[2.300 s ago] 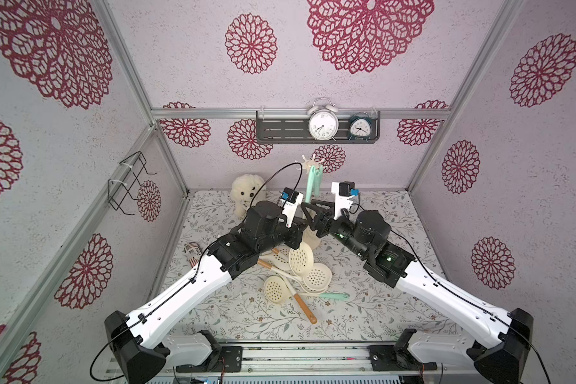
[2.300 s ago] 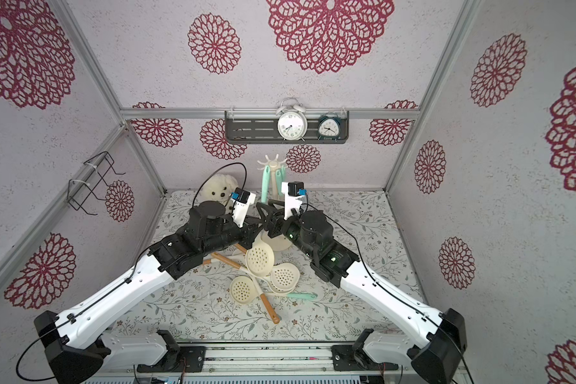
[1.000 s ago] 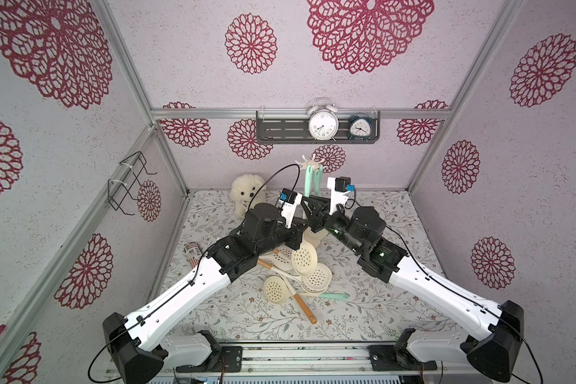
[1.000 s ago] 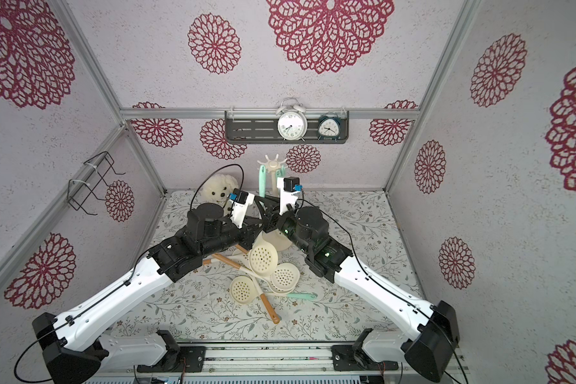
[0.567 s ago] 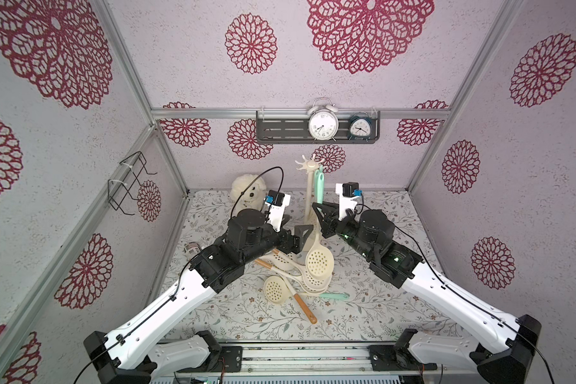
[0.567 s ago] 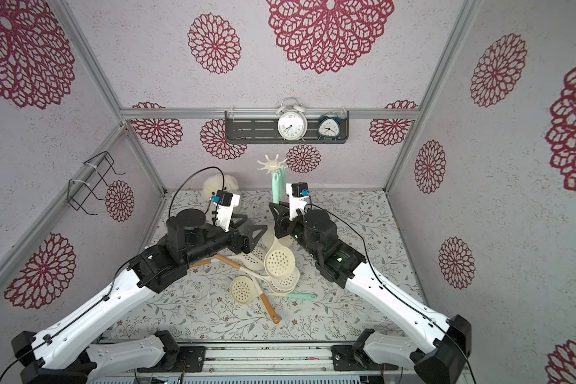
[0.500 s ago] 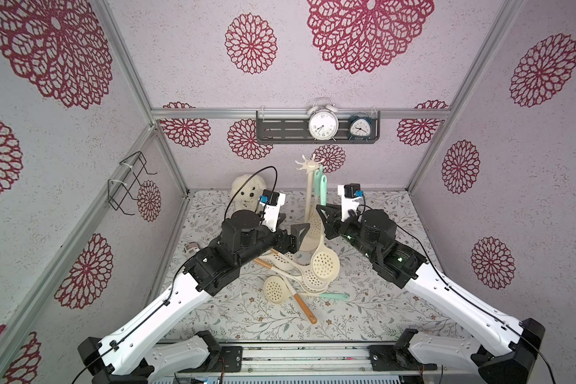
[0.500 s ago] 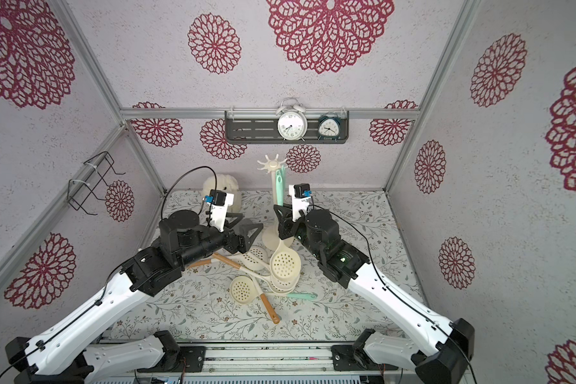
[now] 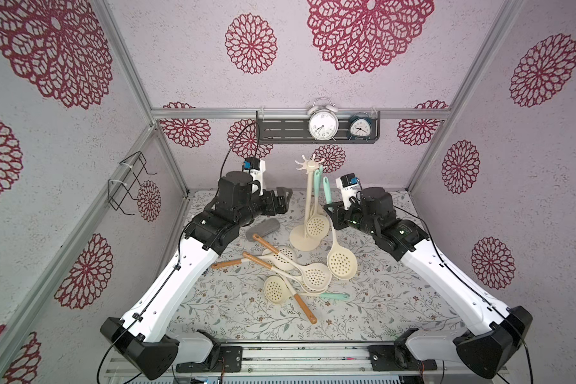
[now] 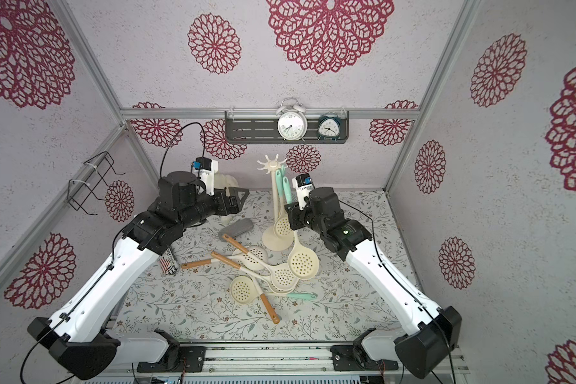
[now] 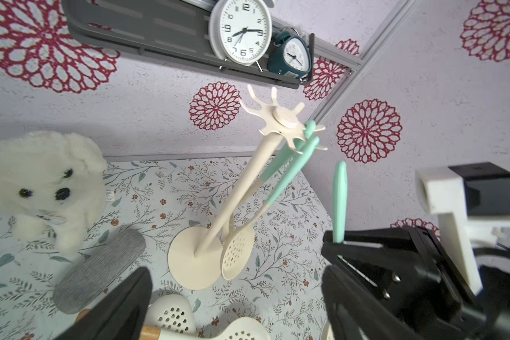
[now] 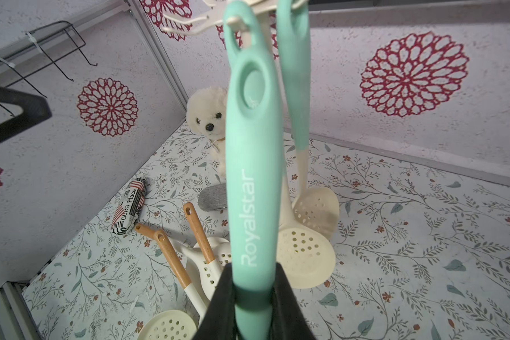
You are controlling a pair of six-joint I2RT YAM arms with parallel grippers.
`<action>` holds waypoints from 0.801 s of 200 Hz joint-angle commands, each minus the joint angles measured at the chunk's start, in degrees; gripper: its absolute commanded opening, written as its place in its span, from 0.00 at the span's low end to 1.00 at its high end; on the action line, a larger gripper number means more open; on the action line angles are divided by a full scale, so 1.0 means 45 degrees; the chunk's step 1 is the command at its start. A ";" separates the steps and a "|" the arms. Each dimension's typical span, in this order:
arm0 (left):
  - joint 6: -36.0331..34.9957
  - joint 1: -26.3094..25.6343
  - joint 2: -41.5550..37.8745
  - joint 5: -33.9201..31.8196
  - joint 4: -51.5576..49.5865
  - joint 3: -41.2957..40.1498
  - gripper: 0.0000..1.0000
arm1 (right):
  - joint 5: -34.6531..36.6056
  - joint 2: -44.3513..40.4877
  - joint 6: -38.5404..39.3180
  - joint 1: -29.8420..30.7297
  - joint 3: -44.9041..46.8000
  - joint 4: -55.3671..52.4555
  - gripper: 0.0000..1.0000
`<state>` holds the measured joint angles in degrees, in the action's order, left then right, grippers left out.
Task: Hang the skimmer on the kitchen utensil rack
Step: Hang the skimmer on the rack.
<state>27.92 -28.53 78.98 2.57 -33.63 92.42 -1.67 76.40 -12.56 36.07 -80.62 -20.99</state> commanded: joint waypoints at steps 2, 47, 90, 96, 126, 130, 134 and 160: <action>0.0472 0.0584 0.0375 0.0917 -0.0206 0.0642 0.86 | 0.1294 0.0192 0.0416 0.0887 -0.1098 -0.0286 0.00; 0.0697 0.1321 0.1531 0.1982 -0.0026 0.1968 0.85 | 0.2933 0.0895 0.0372 0.1660 -0.2173 -0.0371 0.00; 0.0359 0.1372 0.2541 0.2413 -0.0609 0.3348 0.86 | 0.3969 0.1797 0.0446 0.1934 -0.3251 -0.1333 0.00; 0.0369 0.1373 0.2580 0.2455 -0.0585 0.3353 0.86 | 0.4058 0.1875 0.0447 0.1963 -0.3328 -0.1414 0.00; 0.0383 0.1364 0.2654 0.2520 -0.0467 0.3233 0.86 | 0.4532 0.2253 0.0513 0.2113 -0.3683 -0.1918 0.00; 0.0392 0.1370 0.2663 0.2518 -0.0447 0.3207 0.87 | 0.4600 0.2306 0.0520 0.2134 -0.3771 -0.1978 0.00; 0.0391 0.1372 0.2664 0.2540 -0.0438 0.3176 0.87 | 0.4661 0.2362 0.0553 0.2167 -0.3848 -0.2044 0.00; 0.0379 0.1363 0.2608 0.2553 -0.0303 0.2958 0.86 | 0.5211 0.2737 0.0747 0.2349 -0.4398 -0.2507 0.00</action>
<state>30.24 -22.81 90.52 13.21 -35.42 106.32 17.63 88.36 -10.98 45.74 -96.57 -30.76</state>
